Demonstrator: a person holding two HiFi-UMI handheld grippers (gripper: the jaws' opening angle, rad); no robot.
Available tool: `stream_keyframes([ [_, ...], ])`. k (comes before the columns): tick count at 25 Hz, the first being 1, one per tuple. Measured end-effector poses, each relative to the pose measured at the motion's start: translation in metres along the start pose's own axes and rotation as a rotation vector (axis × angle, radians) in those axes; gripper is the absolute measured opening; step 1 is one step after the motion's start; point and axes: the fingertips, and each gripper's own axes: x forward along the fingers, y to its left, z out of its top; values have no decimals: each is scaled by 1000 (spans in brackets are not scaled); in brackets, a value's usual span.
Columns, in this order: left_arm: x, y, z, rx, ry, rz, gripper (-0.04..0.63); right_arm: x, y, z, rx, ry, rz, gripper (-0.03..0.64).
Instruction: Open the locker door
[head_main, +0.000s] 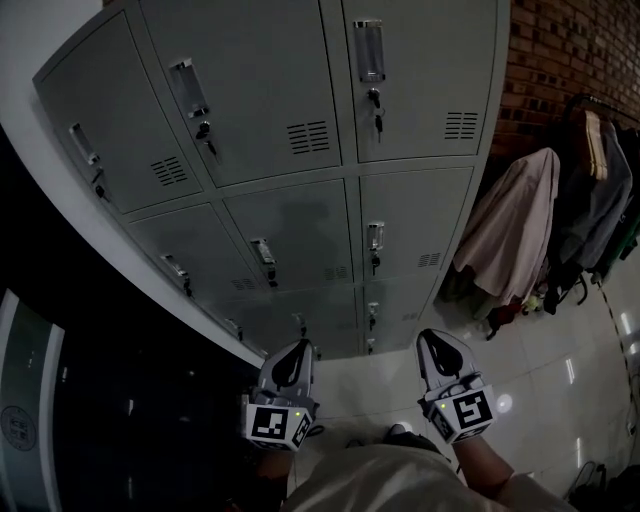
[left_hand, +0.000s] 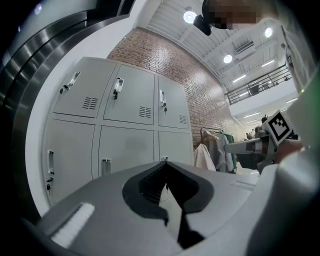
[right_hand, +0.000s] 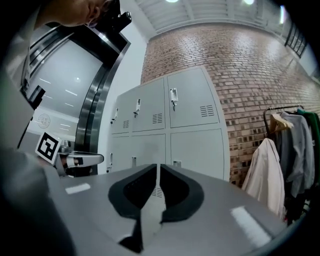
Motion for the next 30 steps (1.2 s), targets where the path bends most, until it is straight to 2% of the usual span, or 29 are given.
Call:
stream_keyframes([
  [4,13,-2,-6,6,2,-3,51,45,-17,-14,-32,-70,42,51],
  [6,16,-1,-8,8,7,-2,51,75,-29,-28,-55,-96,53,90],
  [9,15,5,-12,7,18,12,51,125,-44,-54,-42,-46,54,117],
  [13,4,17,-17,0,34,45,51,190,-56,-91,-24,43,59,215],
  [22,-29,47,-24,-4,69,131,51,298,-83,-147,-5,211,18,204],
  [24,-33,51,-25,-1,71,141,49,311,-86,-154,0,231,18,204],
  [27,-39,55,-29,-14,79,156,49,318,-88,-159,9,242,-10,167],
  [30,-41,59,-33,-29,89,174,51,319,-85,-160,18,230,-23,172],
])
